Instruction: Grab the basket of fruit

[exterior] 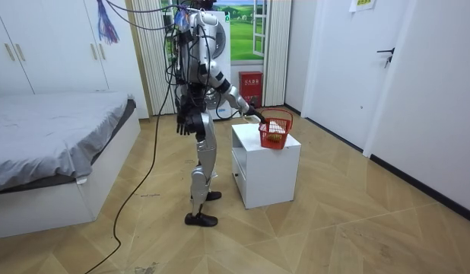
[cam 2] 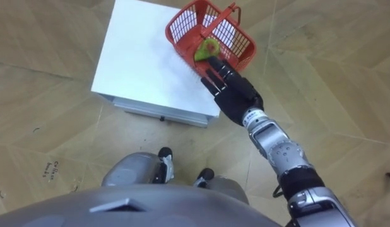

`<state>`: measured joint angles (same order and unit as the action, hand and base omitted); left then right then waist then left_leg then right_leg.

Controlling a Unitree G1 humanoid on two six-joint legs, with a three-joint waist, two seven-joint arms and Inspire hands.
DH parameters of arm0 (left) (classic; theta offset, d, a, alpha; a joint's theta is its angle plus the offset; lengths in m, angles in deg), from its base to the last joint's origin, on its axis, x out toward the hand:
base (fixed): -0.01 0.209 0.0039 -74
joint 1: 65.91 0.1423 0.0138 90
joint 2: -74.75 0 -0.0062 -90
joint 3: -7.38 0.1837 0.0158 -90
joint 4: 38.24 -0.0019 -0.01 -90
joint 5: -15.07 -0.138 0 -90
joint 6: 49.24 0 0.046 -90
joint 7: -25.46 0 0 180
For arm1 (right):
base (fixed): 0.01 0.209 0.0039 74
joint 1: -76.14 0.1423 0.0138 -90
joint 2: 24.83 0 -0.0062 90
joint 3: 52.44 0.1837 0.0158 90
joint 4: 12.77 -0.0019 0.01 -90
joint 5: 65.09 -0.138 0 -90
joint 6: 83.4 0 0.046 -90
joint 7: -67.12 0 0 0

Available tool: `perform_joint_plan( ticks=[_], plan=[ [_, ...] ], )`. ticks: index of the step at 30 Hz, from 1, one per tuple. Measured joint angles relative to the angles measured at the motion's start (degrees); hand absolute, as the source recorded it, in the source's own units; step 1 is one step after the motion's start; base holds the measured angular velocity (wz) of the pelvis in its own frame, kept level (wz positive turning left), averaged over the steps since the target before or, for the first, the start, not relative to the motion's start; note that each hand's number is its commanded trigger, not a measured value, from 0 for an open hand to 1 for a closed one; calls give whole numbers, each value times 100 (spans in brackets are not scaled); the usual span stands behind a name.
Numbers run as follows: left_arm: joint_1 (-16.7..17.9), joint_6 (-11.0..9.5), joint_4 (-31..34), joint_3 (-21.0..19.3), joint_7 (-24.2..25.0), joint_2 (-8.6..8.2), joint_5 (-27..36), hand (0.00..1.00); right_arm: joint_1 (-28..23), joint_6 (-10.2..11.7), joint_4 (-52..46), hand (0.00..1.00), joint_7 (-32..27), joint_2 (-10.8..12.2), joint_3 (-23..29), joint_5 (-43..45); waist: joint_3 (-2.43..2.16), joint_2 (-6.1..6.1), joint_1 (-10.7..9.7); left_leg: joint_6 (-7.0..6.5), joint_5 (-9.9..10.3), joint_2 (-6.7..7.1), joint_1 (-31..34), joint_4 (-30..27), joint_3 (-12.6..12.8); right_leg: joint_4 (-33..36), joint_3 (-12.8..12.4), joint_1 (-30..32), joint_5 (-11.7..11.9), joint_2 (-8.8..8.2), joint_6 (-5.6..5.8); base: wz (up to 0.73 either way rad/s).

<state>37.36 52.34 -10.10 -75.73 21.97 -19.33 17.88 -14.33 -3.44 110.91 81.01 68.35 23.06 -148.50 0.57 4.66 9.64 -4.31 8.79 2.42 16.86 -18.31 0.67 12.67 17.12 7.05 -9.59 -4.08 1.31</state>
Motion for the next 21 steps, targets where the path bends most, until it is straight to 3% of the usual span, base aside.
perform_joint_plan(
  ticks=[9,13,17,21],
  plan=[
    [0,-38,10,-2,30,-1,-2,0,-125,128,-153,0,-2,13,75,75,-20,-12,-84,1,4,-4,-3,-43,16,1,-7,0,0,0,-1,0],
    [-7,-39,12,-47,29,-2,-14,0,-354,121,-232,0,-2,5,236,100,-88,-16,-174,-7,21,-14,-4,-43,39,18,-14,-3,0,-2,0,-2],
    [-9,-65,-4,-337,-60,-9,-44,0,-533,137,-258,0,-34,-20,513,264,-91,-14,-313,-11,24,-44,-82,-33,144,49,-127,-26,1,9,-1,-12],
    [-2,-79,-33,-495,-141,5,-54,0,-767,140,-235,0,-84,-47,700,475,-61,-34,-515,-4,42,-60,-256,32,220,86,-221,-113,2,11,-4,-15]
  ],
)
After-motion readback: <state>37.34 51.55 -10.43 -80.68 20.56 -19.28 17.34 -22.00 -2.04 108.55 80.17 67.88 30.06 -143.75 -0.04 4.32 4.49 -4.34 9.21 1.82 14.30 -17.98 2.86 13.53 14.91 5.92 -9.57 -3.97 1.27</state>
